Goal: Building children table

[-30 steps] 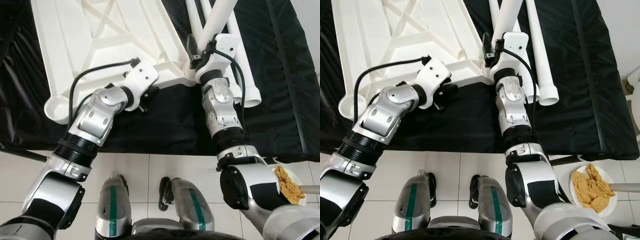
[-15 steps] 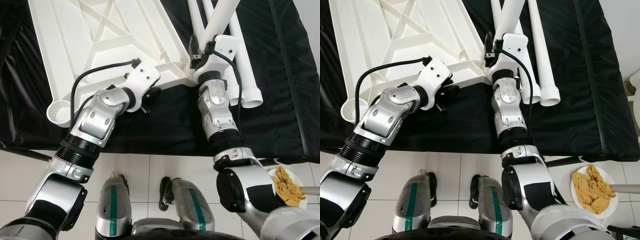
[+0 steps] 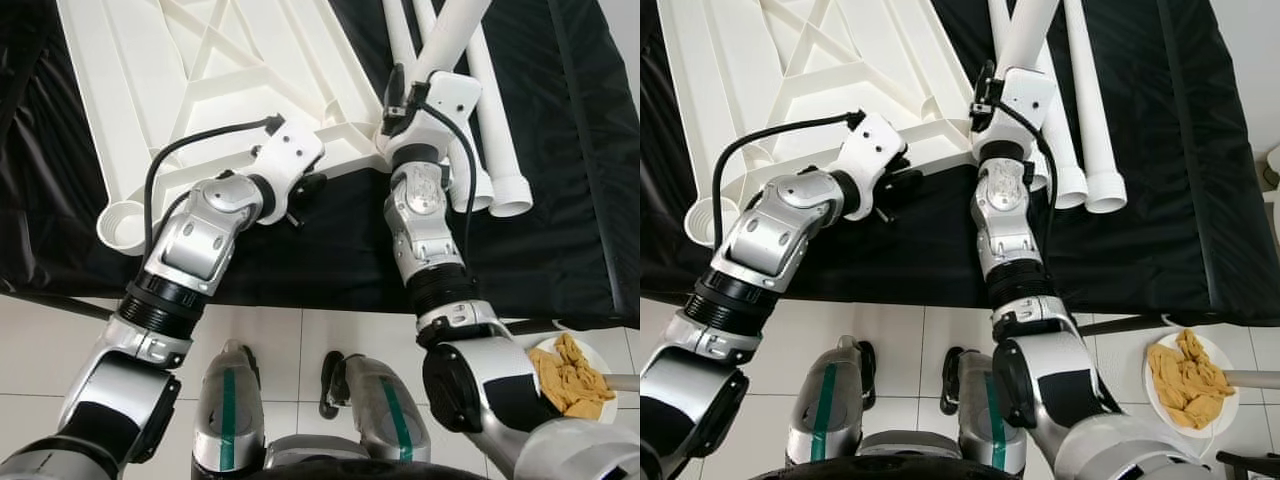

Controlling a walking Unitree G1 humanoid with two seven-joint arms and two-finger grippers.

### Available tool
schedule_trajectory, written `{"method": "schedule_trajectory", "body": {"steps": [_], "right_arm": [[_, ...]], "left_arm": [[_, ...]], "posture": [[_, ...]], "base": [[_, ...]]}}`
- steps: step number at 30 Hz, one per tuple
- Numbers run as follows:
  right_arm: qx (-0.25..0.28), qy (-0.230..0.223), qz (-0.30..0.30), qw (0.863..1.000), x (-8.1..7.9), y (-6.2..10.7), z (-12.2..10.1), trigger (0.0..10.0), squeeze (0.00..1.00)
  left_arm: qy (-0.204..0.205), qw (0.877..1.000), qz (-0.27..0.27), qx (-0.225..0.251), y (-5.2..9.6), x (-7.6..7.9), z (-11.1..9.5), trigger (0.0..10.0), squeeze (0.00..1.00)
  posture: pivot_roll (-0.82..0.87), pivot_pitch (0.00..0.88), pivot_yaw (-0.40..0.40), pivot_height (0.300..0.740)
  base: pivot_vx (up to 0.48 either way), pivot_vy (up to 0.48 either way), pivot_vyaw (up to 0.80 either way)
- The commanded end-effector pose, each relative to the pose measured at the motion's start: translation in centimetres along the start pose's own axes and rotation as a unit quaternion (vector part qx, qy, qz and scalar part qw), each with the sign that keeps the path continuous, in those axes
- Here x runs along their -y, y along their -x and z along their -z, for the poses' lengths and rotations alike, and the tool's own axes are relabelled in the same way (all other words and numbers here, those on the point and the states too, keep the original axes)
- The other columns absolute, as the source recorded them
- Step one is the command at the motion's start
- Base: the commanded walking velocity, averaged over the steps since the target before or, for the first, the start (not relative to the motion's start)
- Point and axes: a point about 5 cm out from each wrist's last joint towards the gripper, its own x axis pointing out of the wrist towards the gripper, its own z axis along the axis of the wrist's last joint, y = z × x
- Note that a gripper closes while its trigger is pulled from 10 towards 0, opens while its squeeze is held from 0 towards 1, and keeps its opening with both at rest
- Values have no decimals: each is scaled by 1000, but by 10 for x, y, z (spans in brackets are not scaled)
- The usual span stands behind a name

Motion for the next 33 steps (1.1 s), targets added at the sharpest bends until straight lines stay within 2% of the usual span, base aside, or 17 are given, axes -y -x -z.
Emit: {"method": "schedule_trajectory", "body": {"steps": [1, 6, 7, 17, 26, 27, 28, 29, 33], "right_arm": [[-106, 2, 46, 993, 13, 25, 44, 10000, 0], [-112, -6, 45, 993, 12, 25, 46, 10000, 0], [-116, -11, 35, 993, 10, 25, 47, 10000, 0], [-118, -36, -22, 992, 3, 25, 46, 10000, 0], [-124, -37, -51, 990, 13, 19, 46, 10000, 0], [-123, -40, -56, 990, 15, 18, 45, 10000, 290], [-123, -40, -56, 990, 15, 18, 45, 10000, 290], [-121, -44, -61, 990, 16, 17, 44, 10000, 1000], [-120, -48, -68, 989, 17, 17, 44, 10000, 1000]], "left_arm": [[10, 999, -23, 28, -2, 5, -11, 0, 0], [12, 999, -22, 25, -2, 5, -10, 0, 0], [5, 1000, -22, 22, -2, 5, -10, 10000, 0], [-2, 1000, -24, 11, -4, 4, -9, 10000, 0], [-3, 1000, -25, 9, -3, 3, -9, 10000, 0], [-3, 1000, -25, 9, -3, 3, -9, 10000, 0], [-3, 1000, -25, 9, -3, 3, -9, 10000, 0], [-4, 1000, -25, 9, -3, 2, -9, 10000, 0], [-4, 1000, -26, 9, -3, 2, -9, 10000, 0]], "posture": [[123, 118, -56, 740], [124, 114, -55, 740], [124, 110, -54, 740], [122, 96, -48, 740], [118, 97, -47, 740], [118, 97, -47, 740], [118, 97, -47, 740], [117, 97, -47, 740], [117, 99, -47, 740]], "base": [[0, 0, 0], [0, 0, 0], [0, 0, 0], [0, 0, 0], [0, 0, 0], [0, 0, 0], [0, 0, 0], [0, 0, 0], [0, 0, 0]]}}
